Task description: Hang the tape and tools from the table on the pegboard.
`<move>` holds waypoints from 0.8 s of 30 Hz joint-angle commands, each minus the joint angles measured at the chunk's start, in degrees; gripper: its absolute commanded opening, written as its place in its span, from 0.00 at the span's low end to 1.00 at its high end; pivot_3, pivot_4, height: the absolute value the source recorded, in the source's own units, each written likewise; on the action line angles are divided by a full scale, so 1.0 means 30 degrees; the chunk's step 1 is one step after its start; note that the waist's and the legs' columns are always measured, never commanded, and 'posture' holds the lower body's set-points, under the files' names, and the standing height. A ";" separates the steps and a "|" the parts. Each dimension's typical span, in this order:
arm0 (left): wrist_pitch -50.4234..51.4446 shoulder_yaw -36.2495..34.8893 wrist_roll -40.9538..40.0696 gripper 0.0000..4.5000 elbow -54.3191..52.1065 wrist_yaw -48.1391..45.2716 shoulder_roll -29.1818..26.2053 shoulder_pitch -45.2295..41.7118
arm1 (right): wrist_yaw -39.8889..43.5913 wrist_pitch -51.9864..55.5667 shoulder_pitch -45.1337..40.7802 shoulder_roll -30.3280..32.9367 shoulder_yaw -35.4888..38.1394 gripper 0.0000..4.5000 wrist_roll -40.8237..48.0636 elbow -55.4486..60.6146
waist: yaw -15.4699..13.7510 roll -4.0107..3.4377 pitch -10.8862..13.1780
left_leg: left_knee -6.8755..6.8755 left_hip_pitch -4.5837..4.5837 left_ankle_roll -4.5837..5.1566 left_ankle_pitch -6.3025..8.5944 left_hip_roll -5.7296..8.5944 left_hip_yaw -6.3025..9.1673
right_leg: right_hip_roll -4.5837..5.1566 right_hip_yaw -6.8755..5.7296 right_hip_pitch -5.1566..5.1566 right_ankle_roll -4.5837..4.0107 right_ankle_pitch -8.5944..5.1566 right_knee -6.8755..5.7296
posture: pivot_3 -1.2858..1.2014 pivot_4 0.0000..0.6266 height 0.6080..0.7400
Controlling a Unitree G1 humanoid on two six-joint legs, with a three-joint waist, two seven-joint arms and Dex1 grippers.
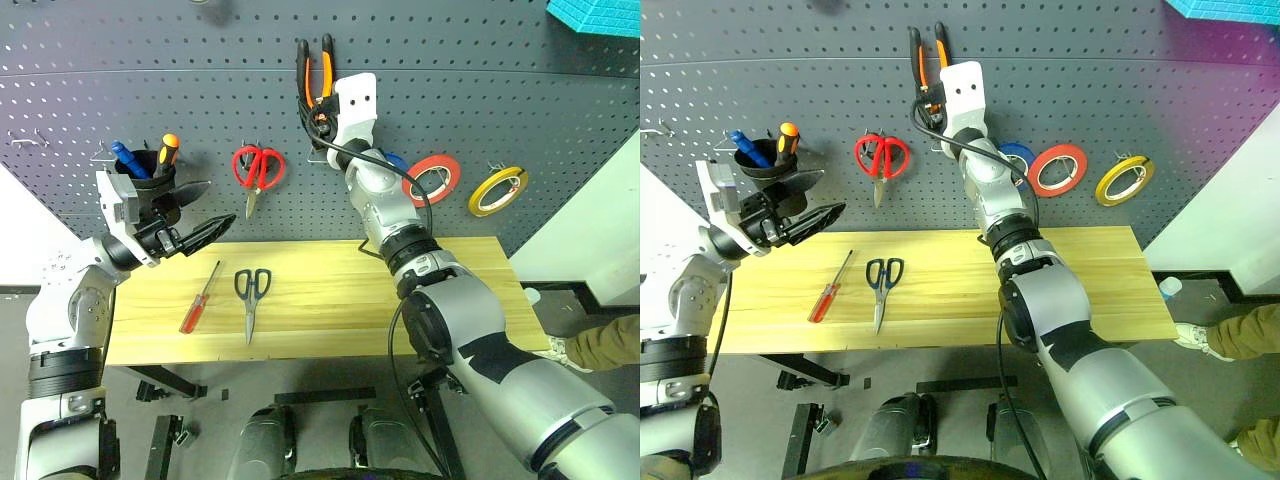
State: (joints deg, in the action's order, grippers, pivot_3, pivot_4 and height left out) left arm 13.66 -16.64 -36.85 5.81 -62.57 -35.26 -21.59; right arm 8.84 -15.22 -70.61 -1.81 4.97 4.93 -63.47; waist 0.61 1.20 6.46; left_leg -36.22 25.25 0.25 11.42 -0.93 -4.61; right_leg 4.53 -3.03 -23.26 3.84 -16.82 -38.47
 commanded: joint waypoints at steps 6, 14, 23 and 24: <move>-0.0745 -0.0464 0.0197 1.00 0.0364 0.0700 -0.0062 -0.0971 | 0.0214 0.0016 -0.0249 -0.0264 0.0169 0.59 -0.0031 -0.0384 | 0.0042 -0.0002 -0.0002 | 0.0024 -0.0009 0.0082 -0.0069 -0.0008 0.0001 | -0.0005 -0.0004 -0.0015 -0.0031 0.0105 -0.0009 | 0.58 0.03 1.00; -0.1132 -0.0314 0.0463 1.00 0.1083 0.0787 0.0016 -0.1368 | 0.0212 0.0758 0.0618 -0.0362 0.0078 0.95 -0.0063 0.0596 | 0.0016 0.0002 -0.0039 | 0.0024 -0.0012 0.0085 -0.0082 -0.0010 0.0002 | -0.0002 -0.0005 -0.0012 -0.0038 0.0118 -0.0008 | 0.57 0.03 1.00; -0.0948 0.0161 0.0900 1.00 0.1183 0.0828 0.0138 -0.1124 | 0.1708 0.5382 0.3936 0.0779 0.0031 0.99 0.1559 1.0337 | -0.0031 0.0012 -0.0053 | 0.0026 -0.0011 0.0089 -0.0081 -0.0013 0.0013 | 0.0010 -0.0002 -0.0008 -0.0038 0.0118 -0.0005 | 0.56 0.05 1.00; -0.0901 0.0289 0.1136 1.00 0.1037 0.0947 0.0105 -0.0857 | 0.2427 0.6736 0.5063 0.1307 -0.0101 0.99 0.2123 1.2890 | -0.0064 0.0015 -0.0058 | 0.0023 -0.0010 0.0089 -0.0081 -0.0012 0.0015 | 0.0013 -0.0001 -0.0006 -0.0038 0.0118 -0.0003 | 0.56 0.05 1.00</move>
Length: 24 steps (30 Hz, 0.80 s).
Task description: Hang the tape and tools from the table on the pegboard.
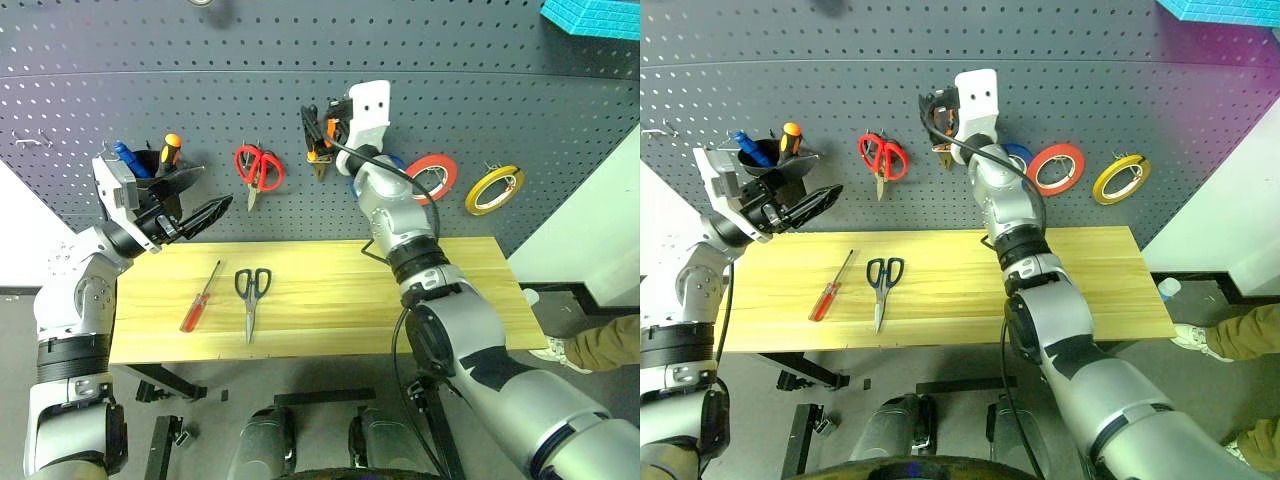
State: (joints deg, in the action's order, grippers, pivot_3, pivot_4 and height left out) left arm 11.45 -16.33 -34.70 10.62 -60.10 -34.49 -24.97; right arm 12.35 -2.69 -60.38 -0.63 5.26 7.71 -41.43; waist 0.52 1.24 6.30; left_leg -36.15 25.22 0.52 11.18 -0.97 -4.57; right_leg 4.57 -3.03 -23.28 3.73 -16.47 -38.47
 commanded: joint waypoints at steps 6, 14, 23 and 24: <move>0.0919 0.1110 0.1527 1.00 -0.1648 0.1494 -0.0058 0.2079 | 0.6673 1.1701 0.7445 0.6071 -0.0638 0.99 0.6021 1.5914 | -0.0104 -0.0004 -0.0006 | -0.0006 0.0004 0.0031 0.0005 0.0002 0.0007 | 0.0028 0.0001 0.0013 0.0006 0.0004 0.0020 | 0.55 0.09 1.00; 0.3505 0.3213 0.4294 1.00 -0.1914 0.5852 0.0954 0.2978 | 1.1227 1.5018 0.9812 1.1320 -0.2610 0.99 0.6668 1.6701 | -0.0031 -0.0044 0.0007 | -0.0004 -0.0064 0.0078 0.0022 -0.0046 -0.0001 | 0.0025 0.0008 0.0068 -0.0132 0.0007 0.0083 | 0.55 0.13 1.00; 0.8528 0.4134 0.5163 1.00 -0.2901 1.1183 0.4072 0.3372 | 1.5061 1.0451 0.8750 1.1726 -0.5772 0.99 0.3817 1.2967 | -0.0332 -0.0032 0.0016 | -0.0003 -0.0055 0.0094 0.0026 -0.0046 -0.0012 | 0.0029 0.0020 0.0081 -0.0074 0.0039 0.0145 | 0.56 0.15 1.00; 0.8740 0.4198 0.5298 1.00 -0.2944 1.1534 0.4248 0.3579 | 1.5682 0.9507 0.8748 1.1581 -0.5940 0.99 0.3679 1.2648 | -0.0406 -0.0033 0.0016 | -0.0001 -0.0056 0.0094 0.0026 -0.0048 -0.0010 | 0.0023 0.0019 0.0080 -0.0071 0.0040 0.0141 | 0.56 0.15 1.00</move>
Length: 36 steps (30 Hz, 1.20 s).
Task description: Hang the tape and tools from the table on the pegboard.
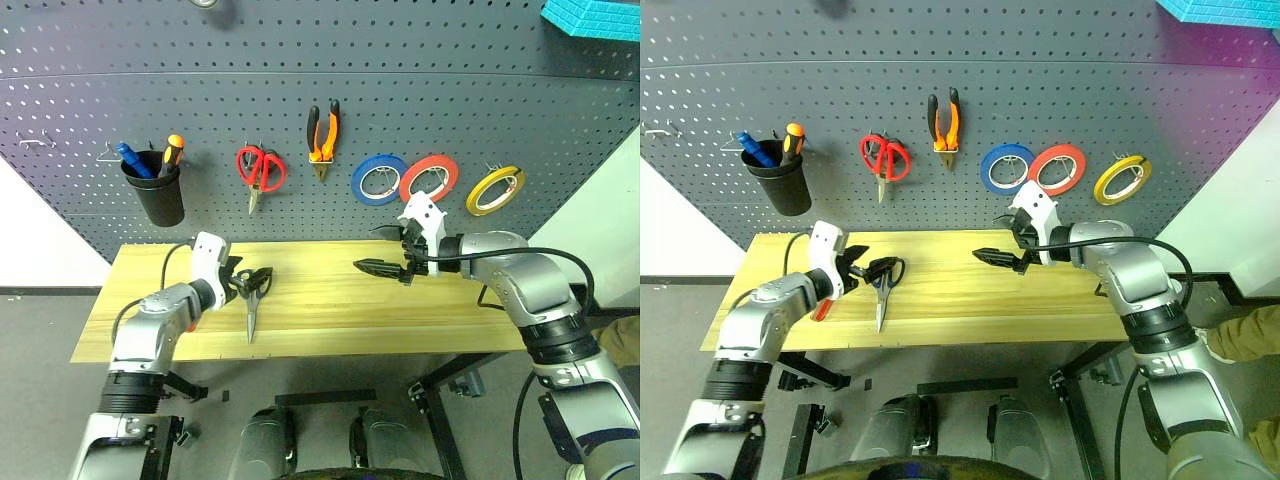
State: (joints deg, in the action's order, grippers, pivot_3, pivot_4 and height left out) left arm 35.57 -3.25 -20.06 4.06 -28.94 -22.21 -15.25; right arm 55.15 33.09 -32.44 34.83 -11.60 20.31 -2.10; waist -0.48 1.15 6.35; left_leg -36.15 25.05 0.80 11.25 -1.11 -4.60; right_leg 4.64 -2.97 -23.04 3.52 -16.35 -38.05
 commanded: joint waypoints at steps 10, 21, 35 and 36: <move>0.1620 -0.0376 0.0896 1.00 -0.0785 0.3568 0.1506 0.1243 | 0.4603 -0.5493 -0.1090 -0.0948 -0.0553 0.99 -0.1117 -0.2447 | -0.0652 0.0007 0.0015 | -0.0004 0.0005 -0.0053 0.0035 -0.0004 0.0007 | 0.0035 -0.0001 -0.0015 -0.0070 -0.0035 0.0014 | 0.58 0.16 1.00; 0.5173 -0.0937 0.1992 1.00 0.3149 0.7577 0.3714 -0.1388 | 0.4321 -0.5097 -0.4506 -0.2169 -0.1086 0.99 -0.3149 -0.6756 | -0.0663 0.0007 0.0032 | 0.0013 0.0096 -0.0057 0.0038 0.0010 0.0008 | 0.0061 -0.0003 -0.0102 -0.0071 -0.0033 0.0028 | 0.58 0.19 1.00; 0.5361 -0.0673 0.3801 1.00 0.7683 0.9976 0.5130 -0.3448 | 0.5400 -0.5779 -0.5778 -0.2725 -0.0932 0.99 -0.4118 -0.8809 | -0.0619 -0.0007 0.0254 | 0.0045 0.0107 -0.0052 0.0046 0.0038 0.0009 | 0.0107 -0.0005 -0.0114 -0.0066 -0.0030 0.0047 | 0.57 0.24 1.00; 0.5412 -0.0663 0.3792 1.00 0.7685 0.9917 0.5131 -0.3395 | 0.5600 -0.5767 -0.5665 -0.2692 -0.0891 0.99 -0.4023 -0.8714 | -0.0607 -0.0019 0.0275 | 0.0046 0.0106 -0.0052 0.0046 0.0039 0.0008 | 0.0108 -0.0005 -0.0114 -0.0066 -0.0030 0.0048 | 0.57 0.24 1.00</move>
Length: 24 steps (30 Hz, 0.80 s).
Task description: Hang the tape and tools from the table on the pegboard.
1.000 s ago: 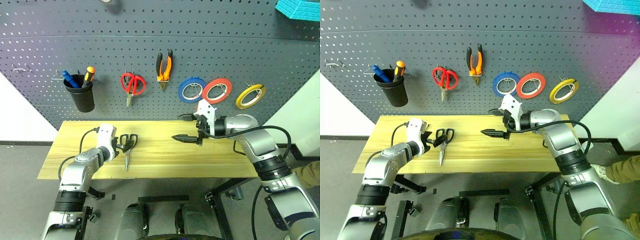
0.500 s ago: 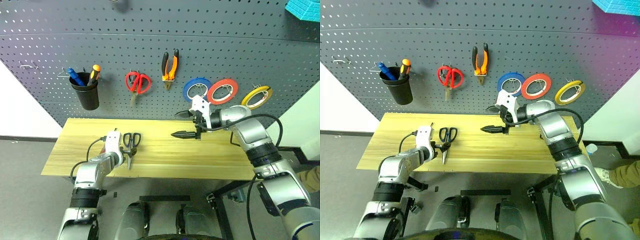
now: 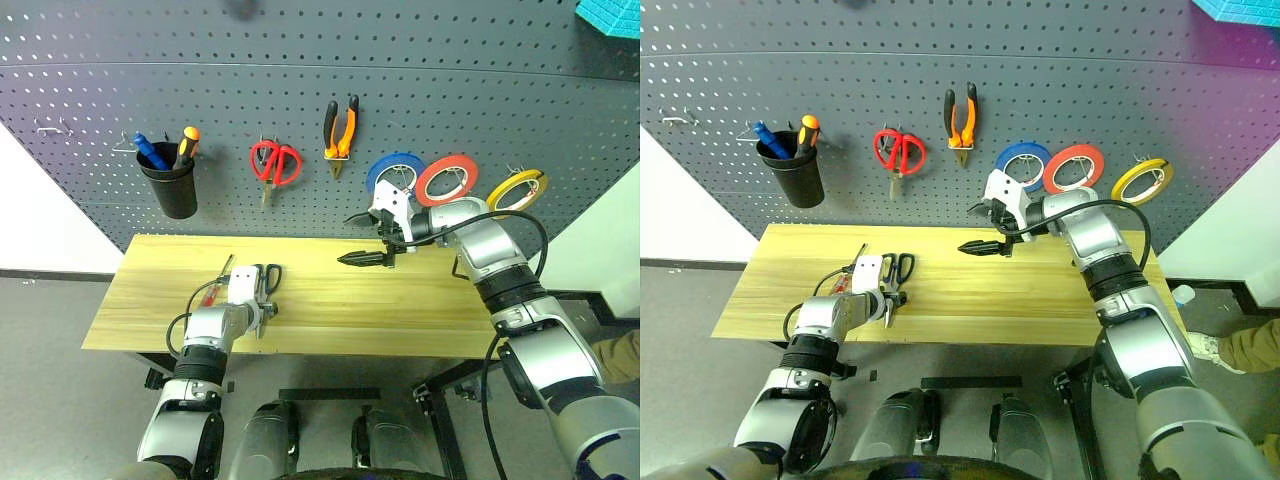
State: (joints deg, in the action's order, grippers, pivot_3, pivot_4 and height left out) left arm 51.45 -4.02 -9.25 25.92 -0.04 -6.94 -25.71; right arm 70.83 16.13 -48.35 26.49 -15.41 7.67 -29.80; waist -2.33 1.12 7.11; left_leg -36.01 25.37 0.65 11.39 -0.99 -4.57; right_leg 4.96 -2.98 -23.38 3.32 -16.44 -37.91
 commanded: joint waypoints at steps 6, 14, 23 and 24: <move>0.0246 -0.0608 0.0058 0.80 0.0162 0.0387 0.0150 0.0327 | 0.0386 -0.0430 -0.0234 -0.0017 0.0592 1.00 0.0133 0.0341 | 0.0005 -0.0101 0.0129 | 0.0010 -0.0002 0.0000 0.0000 0.0000 0.0000 | 0.0001 0.0000 -0.0003 -0.0002 -0.0001 0.0001 | 0.57 0.25 1.00; 0.0155 -0.0921 0.0156 0.20 0.0576 0.0364 0.0023 0.0187 | 0.0159 -0.0239 0.0103 0.0124 0.0742 1.00 0.0248 0.0607 | -0.0014 -0.0133 0.0240 | 0.0021 -0.0002 0.0000 0.0001 0.0004 0.0000 | 0.0010 -0.0001 -0.0003 -0.0003 -0.0002 0.0017 | 0.57 0.26 1.00; 0.0170 -0.0089 -0.0083 0.11 -0.0879 -0.1743 -0.1052 0.0511 | -0.0058 0.0278 0.0419 0.0356 0.1571 1.00 0.0711 0.0748 | 0.0012 -0.0131 0.0258 | 0.0043 -0.0002 0.0001 0.0002 0.0006 -0.0001 | 0.0015 -0.0005 -0.0004 -0.0004 -0.0002 0.0040 | 0.57 0.25 1.00; 0.0501 0.0362 -0.0148 0.11 -0.1987 -0.2446 -0.1555 0.0881 | -0.0048 0.0504 0.0531 0.0448 0.1802 1.00 0.0906 0.0973 | 0.0022 -0.0124 0.0266 | 0.0055 -0.0001 0.0000 0.0002 0.0007 0.0000 | 0.0015 -0.0006 -0.0008 -0.0004 -0.0003 0.0053 | 0.57 0.24 1.00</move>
State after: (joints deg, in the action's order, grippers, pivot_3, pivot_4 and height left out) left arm 51.25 -4.99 -9.25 24.67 -3.65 -9.81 -24.73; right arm 70.68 16.80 -47.07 26.71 -12.60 8.53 -29.41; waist -2.27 0.75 7.91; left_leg -35.78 25.37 0.65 11.40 -0.97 -4.58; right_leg 5.01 -3.00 -23.40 3.31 -16.45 -37.68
